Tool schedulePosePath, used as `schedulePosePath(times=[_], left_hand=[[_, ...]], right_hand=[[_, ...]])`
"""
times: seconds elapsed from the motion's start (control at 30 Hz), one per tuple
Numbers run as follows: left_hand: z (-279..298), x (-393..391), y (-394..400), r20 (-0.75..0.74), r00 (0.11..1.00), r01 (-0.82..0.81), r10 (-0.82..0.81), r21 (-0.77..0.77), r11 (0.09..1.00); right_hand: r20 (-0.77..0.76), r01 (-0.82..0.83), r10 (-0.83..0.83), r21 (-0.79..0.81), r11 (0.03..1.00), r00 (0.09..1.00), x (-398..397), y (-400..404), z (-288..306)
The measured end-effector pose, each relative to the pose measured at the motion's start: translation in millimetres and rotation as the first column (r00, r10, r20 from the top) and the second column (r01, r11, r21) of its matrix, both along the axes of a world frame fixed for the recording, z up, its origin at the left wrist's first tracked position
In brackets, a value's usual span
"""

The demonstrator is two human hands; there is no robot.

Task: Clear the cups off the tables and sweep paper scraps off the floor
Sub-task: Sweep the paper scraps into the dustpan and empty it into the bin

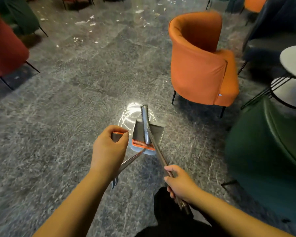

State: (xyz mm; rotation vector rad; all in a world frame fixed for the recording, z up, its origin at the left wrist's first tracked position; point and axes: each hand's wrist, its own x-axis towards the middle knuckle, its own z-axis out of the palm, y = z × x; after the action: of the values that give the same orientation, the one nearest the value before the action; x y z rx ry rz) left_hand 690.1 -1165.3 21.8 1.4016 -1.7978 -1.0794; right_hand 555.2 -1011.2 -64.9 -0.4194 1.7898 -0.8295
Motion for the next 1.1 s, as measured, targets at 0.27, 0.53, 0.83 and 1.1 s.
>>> schedulePosePath(times=[0.27,0.53,0.83,1.1], left_hand=[[8,-95,-118,0.043,0.999,-0.022,0.024,-0.050,0.999],[3,-146,-249,0.019,0.999,-0.041,0.042,-0.058,0.998],[7,-187,-459,0.021,1.000,0.013,-0.012,-0.095,0.995],[27,-234,-627,0.007,1.000,-0.003,0.005,-0.167,0.986]], right_hand=[[-0.003,-0.014,0.014,0.017,1.000,1.000,-106,-125,9],[-0.106,-0.161,0.168,0.066,0.985,0.980,-159,-260,6],[-0.178,-0.252,0.261,0.069,0.965,0.949,-196,-468,12],[-0.005,-0.209,0.209,0.040,0.977,0.978,-241,-618,25]])
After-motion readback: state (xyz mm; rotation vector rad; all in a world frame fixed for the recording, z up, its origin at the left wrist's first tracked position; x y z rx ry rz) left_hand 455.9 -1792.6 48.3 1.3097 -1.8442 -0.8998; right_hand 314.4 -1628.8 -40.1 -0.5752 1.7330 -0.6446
